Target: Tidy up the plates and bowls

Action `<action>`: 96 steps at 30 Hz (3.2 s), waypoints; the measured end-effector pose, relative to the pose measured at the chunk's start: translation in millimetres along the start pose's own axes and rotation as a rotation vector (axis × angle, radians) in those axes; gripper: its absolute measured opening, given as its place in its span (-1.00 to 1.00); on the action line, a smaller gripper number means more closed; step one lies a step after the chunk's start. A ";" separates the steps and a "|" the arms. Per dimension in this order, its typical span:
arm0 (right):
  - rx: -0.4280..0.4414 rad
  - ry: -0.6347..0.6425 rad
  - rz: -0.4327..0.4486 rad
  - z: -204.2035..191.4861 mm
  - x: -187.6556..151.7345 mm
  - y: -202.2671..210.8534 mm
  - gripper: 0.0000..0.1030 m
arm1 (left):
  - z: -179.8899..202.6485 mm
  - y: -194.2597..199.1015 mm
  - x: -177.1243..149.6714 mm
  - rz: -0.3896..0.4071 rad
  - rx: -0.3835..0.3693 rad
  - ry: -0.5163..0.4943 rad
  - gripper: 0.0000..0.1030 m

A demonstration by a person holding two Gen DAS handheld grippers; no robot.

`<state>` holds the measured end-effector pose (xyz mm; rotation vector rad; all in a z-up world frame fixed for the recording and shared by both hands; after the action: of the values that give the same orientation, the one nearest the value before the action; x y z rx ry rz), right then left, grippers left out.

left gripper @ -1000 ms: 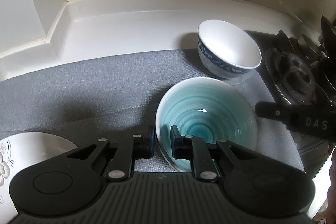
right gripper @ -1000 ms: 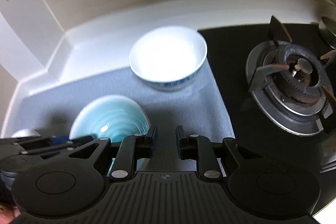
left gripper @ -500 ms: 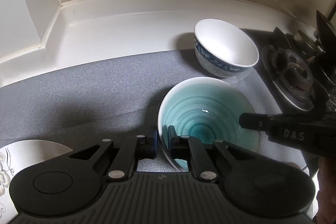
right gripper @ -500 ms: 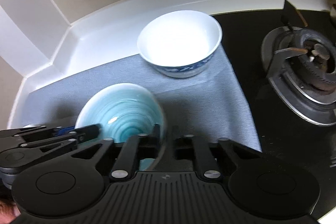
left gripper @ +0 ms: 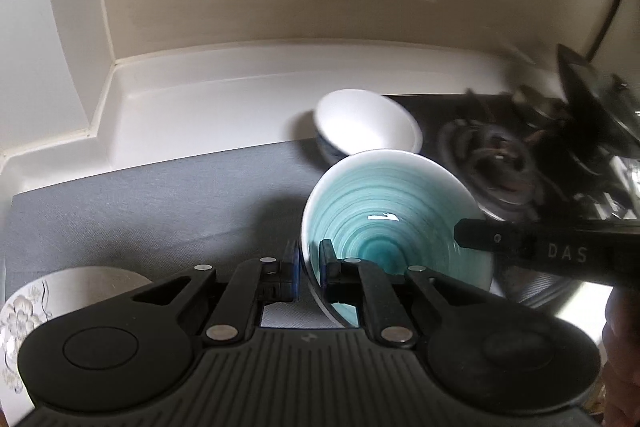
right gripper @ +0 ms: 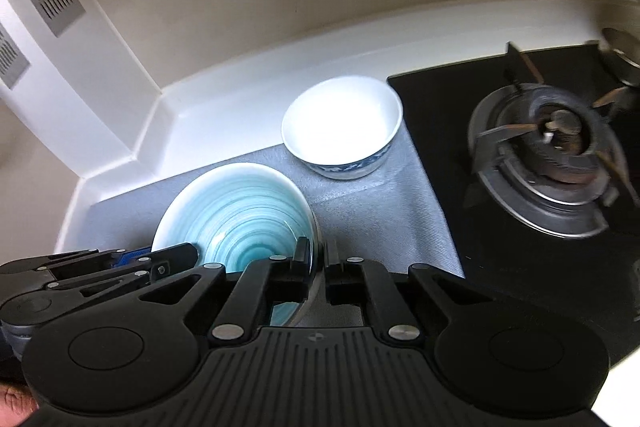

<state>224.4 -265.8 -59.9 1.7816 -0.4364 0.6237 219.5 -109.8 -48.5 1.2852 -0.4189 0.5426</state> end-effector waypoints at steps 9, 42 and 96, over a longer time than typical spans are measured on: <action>-0.038 -0.050 -0.049 18.6 -38.7 54.0 -0.85 | 31.7 19.0 -43.8 -0.068 -0.049 -0.026 -0.82; -0.083 -0.043 -0.170 26.8 -90.8 36.8 -0.83 | 30.5 7.8 -85.0 -0.107 -0.073 -0.060 -0.81; 0.233 -0.160 -0.225 80.2 67.8 -122.6 -0.66 | 40.8 131.3 -111.7 0.280 0.278 0.226 -0.55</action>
<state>364.7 -305.8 -129.0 2.0772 -0.2731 0.3862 51.8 -141.1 -0.7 1.4192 -0.3432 1.0006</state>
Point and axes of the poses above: each gripper's, at about its wrist camera, not at the fingertips, and y roughly against the way its jaws point, z to its right, x to its top, the point moved 6 cm from there along -y, roughly the way its jaws point, and after that the axes turned 12 degrees about y, right-handed, at the moved point
